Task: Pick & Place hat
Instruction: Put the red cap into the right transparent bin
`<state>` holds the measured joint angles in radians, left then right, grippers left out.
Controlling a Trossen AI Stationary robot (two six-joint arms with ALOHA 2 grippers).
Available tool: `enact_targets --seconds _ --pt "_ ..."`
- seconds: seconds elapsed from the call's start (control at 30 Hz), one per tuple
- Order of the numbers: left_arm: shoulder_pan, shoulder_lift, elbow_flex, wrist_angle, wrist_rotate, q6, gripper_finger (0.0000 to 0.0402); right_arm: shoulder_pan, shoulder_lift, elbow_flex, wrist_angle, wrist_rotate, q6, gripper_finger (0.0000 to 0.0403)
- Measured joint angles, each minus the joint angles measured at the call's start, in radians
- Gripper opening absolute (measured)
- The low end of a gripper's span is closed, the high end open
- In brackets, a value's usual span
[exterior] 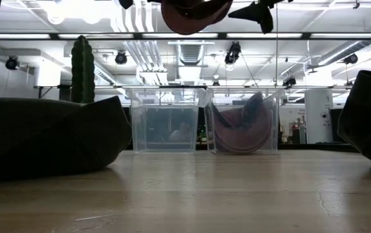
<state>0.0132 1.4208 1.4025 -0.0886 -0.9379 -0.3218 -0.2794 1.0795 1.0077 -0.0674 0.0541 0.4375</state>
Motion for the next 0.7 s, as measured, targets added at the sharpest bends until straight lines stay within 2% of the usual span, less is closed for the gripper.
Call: enact_targets --seconds 0.23,0.6,0.7 --pt "0.000 0.000 0.000 0.000 0.047 -0.020 0.0013 0.000 0.031 0.000 0.011 0.074 0.007 0.0206" --pt "-0.002 0.000 0.000 -0.002 0.122 -0.068 0.0012 -0.003 0.076 0.000 0.108 0.104 0.013 0.0205" --pt "-0.002 0.000 -0.001 -0.004 0.124 -0.066 0.0012 -0.004 0.081 0.000 0.105 0.104 0.029 0.0191"
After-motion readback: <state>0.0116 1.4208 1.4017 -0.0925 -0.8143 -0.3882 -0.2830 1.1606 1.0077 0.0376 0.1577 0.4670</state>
